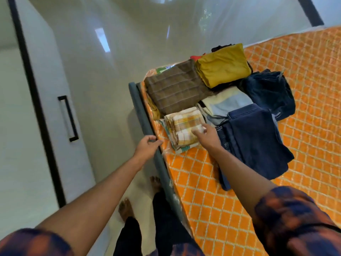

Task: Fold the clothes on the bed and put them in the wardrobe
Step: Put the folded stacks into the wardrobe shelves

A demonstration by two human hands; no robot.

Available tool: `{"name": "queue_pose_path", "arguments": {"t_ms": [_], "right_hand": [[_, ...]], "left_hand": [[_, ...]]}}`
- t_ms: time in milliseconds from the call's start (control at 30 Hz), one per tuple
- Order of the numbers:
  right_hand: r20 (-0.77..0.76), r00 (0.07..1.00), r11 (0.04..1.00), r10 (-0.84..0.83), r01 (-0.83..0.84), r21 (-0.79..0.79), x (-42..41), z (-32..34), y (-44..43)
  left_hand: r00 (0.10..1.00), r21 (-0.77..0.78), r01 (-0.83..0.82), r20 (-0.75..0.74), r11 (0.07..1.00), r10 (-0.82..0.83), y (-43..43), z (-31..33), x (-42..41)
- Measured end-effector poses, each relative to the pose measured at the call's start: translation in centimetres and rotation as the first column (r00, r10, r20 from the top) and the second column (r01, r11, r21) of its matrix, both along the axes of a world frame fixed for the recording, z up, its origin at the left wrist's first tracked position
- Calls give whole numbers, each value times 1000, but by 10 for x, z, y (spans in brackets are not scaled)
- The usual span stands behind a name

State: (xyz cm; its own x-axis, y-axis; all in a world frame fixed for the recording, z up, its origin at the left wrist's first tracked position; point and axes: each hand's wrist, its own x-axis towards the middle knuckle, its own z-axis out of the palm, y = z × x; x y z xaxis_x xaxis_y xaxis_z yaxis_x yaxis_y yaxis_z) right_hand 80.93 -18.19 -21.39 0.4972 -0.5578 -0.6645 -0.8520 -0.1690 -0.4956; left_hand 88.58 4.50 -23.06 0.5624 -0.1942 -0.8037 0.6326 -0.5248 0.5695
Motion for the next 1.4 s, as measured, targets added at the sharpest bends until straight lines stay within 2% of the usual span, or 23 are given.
{"name": "queue_pose_path", "arguments": {"t_ms": [67, 133, 200, 267, 333, 467, 567, 633, 700, 767, 833, 900, 967, 1033, 1133, 1300, 1400], "right_hand": [[-43, 999, 1000, 4, -4, 8, 14, -26, -20], [-32, 999, 995, -33, 36, 98, 28, -49, -37], [-59, 996, 977, -66, 76, 200, 32, -58, -46], [-97, 994, 968, -59, 80, 238, 32, -76, -53], [-136, 990, 980, -49, 74, 183, 33, -92, -57], [-156, 988, 999, 20, -13, 42, 31, -106, -49], [-113, 993, 1000, 20, -17, 24, 27, -109, -46], [-113, 994, 999, 14, -9, 52, 25, -114, -49], [-74, 997, 986, -20, 32, 161, 17, -116, -47], [-35, 997, 966, -71, 78, 248, 1, -122, -38], [-30, 999, 965, -41, 47, 259, -22, -127, -16], [54, 998, 964, -27, 11, 265, -36, -106, 14], [139, 981, 899, -135, 62, 434, -49, -80, 51], [173, 971, 835, -162, 42, 548, -59, -56, 83], [290, 951, 786, -110, -95, 611, -66, -15, 134], [418, 907, 753, 38, -302, 585, -57, 75, 212], [496, 859, 694, 125, -433, 575, -43, 123, 272]], "left_hand": [[996, -51, -9, -93, 999, 4, -34, -17, 15], [984, -122, -64, -174, 990, 42, -67, -38, 27], [974, -118, -126, -203, 985, 100, -90, -64, 30], [961, -62, -207, -201, 976, 191, -102, -95, 29], [938, -20, -279, -222, 960, 268, -110, -114, 25], [923, -16, -321, -228, 947, 309, -110, -132, 24], [884, -124, -370, -350, 921, 308, -107, -130, 24], [860, -191, -380, -432, 905, 270, -109, -120, 24], [864, -230, -365, -444, 902, 237, -105, -110, 22], [897, -235, -329, -381, 915, 224, -92, -101, 22], [947, -255, -221, -286, 941, 144, -63, -85, 22], [974, -308, -112, -222, 945, 43, -31, -61, 16], [984, -348, -48, -178, 936, -16, 1, -33, 12], [982, -406, -3, -173, 914, -74, 36, -3, 9], [974, -467, 41, -178, 883, -139, 99, 50, 9], [991, -547, -20, -119, 837, -54, 225, 136, -3], [981, -590, -171, -175, 789, 81, 311, 161, -20]]}}
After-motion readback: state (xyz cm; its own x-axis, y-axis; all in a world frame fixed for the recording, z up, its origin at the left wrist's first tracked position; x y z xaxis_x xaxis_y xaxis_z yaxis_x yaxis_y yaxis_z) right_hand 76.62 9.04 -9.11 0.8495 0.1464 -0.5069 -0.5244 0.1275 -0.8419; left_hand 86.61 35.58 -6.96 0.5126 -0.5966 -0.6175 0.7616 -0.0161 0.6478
